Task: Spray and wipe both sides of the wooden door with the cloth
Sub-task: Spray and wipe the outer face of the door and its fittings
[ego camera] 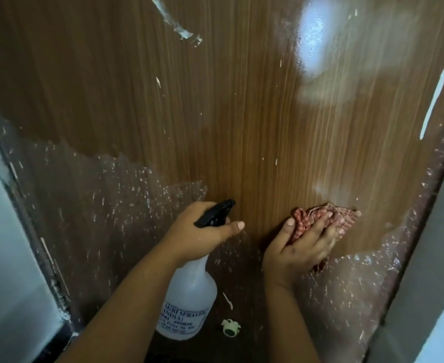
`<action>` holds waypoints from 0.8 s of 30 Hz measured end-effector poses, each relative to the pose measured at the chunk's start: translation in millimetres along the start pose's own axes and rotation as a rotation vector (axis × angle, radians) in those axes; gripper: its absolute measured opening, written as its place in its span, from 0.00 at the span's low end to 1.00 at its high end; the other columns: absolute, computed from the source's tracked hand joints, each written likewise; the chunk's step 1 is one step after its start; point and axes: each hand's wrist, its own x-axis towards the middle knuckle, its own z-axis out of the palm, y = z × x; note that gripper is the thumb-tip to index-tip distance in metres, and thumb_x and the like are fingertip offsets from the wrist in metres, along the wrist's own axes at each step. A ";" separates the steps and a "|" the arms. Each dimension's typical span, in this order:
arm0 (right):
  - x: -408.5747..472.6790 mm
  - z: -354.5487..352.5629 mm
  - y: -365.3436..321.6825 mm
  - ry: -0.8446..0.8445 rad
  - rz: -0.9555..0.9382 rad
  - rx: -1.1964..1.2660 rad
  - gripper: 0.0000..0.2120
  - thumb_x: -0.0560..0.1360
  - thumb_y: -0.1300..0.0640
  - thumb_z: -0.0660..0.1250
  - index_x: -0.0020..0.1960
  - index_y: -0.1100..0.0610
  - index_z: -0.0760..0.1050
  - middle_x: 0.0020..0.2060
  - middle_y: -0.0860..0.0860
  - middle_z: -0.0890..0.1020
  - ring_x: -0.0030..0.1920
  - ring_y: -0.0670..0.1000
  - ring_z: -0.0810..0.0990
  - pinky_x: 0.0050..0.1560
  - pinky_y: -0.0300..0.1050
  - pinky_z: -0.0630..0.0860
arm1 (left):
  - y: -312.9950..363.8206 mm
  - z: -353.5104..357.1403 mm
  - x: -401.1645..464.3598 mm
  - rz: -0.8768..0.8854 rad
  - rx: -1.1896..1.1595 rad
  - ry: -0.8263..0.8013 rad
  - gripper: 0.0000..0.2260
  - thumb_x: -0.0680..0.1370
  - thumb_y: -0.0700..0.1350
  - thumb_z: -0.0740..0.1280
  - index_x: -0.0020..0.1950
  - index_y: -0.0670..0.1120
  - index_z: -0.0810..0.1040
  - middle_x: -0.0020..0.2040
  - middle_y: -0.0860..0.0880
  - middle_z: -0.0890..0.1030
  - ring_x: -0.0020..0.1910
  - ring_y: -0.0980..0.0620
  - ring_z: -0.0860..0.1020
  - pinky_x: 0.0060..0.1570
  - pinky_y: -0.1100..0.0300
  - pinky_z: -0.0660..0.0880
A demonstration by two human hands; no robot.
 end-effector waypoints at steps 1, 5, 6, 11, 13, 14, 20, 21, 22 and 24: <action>0.3 1.6 -2.1 0.003 0.003 0.006 0.30 0.81 0.47 0.57 0.77 0.62 0.59 0.77 0.61 0.59 0.75 0.66 0.57 0.74 0.59 0.54 | -3.9 -6.1 -2.7 0.011 -0.006 -0.006 0.15 0.73 0.57 0.74 0.42 0.45 0.82 0.39 0.44 0.84 0.43 0.46 0.83 0.48 0.47 0.80; 2.6 4.4 -20.3 -0.019 -0.091 -0.007 0.31 0.81 0.46 0.57 0.78 0.61 0.57 0.77 0.62 0.57 0.76 0.65 0.55 0.73 0.62 0.54 | -24.6 -31.3 -12.5 -0.006 -0.095 0.101 0.12 0.75 0.52 0.75 0.43 0.44 0.82 0.40 0.42 0.83 0.40 0.45 0.83 0.47 0.43 0.80; -4.0 9.9 -31.6 -0.073 -0.136 -0.023 0.32 0.81 0.44 0.57 0.79 0.60 0.56 0.78 0.62 0.56 0.77 0.63 0.53 0.74 0.62 0.51 | -31.2 -38.1 -16.7 -0.015 -0.124 0.136 0.11 0.75 0.51 0.74 0.43 0.44 0.82 0.40 0.42 0.83 0.39 0.46 0.82 0.47 0.42 0.80; -82.7 45.7 -59.3 -0.574 -0.899 -0.238 0.41 0.74 0.54 0.68 0.80 0.55 0.49 0.80 0.54 0.46 0.79 0.57 0.46 0.77 0.57 0.43 | -55.5 -59.4 -38.6 -0.004 -0.189 0.216 0.07 0.74 0.49 0.75 0.43 0.46 0.81 0.35 0.48 0.80 0.36 0.50 0.79 0.42 0.52 0.75; -109.5 49.8 -43.8 -0.718 -1.161 -0.377 0.46 0.68 0.55 0.74 0.80 0.54 0.53 0.80 0.54 0.47 0.79 0.56 0.51 0.75 0.58 0.51 | -60.2 -70.4 -44.8 -0.042 -0.228 0.281 0.06 0.74 0.49 0.75 0.45 0.48 0.82 0.37 0.50 0.82 0.39 0.51 0.81 0.44 0.52 0.77; -112.6 48.1 -36.1 -0.746 -1.178 -0.419 0.47 0.67 0.54 0.75 0.80 0.54 0.54 0.80 0.54 0.48 0.79 0.55 0.51 0.75 0.58 0.52 | -61.1 -77.0 -47.2 -0.066 -0.253 0.318 0.06 0.74 0.49 0.75 0.45 0.48 0.82 0.37 0.50 0.82 0.40 0.52 0.82 0.45 0.51 0.78; -63.2 46.1 -75.2 -0.549 -1.005 -0.397 0.38 0.76 0.49 0.63 0.80 0.55 0.51 0.80 0.55 0.47 0.79 0.56 0.47 0.75 0.59 0.46 | -61.1 -112.7 -64.1 -0.139 -0.296 0.327 0.15 0.68 0.57 0.74 0.48 0.48 0.82 0.46 0.41 0.83 0.45 0.47 0.82 0.50 0.54 0.79; -48.7 45.9 -87.4 -0.500 -0.902 -0.367 0.37 0.77 0.49 0.62 0.81 0.55 0.50 0.80 0.55 0.48 0.79 0.57 0.48 0.75 0.59 0.47 | -60.8 -116.4 -65.4 -0.134 -0.290 0.315 0.12 0.69 0.56 0.74 0.47 0.51 0.82 0.46 0.40 0.83 0.45 0.50 0.82 0.51 0.56 0.79; -33.4 43.6 -97.8 -0.462 -0.795 -0.341 0.37 0.78 0.49 0.62 0.81 0.55 0.50 0.80 0.55 0.48 0.79 0.57 0.48 0.75 0.59 0.48 | -60.9 -118.6 -65.9 -0.124 -0.290 0.310 0.08 0.70 0.55 0.74 0.45 0.54 0.81 0.46 0.42 0.83 0.43 0.54 0.81 0.49 0.60 0.77; -7.2 38.2 -111.1 -0.430 -0.660 -0.277 0.37 0.78 0.49 0.64 0.81 0.54 0.50 0.80 0.55 0.47 0.79 0.58 0.48 0.75 0.60 0.47 | -60.8 -122.2 -65.3 -0.101 -0.323 0.342 0.06 0.70 0.53 0.74 0.45 0.55 0.81 0.47 0.49 0.84 0.43 0.61 0.81 0.46 0.65 0.72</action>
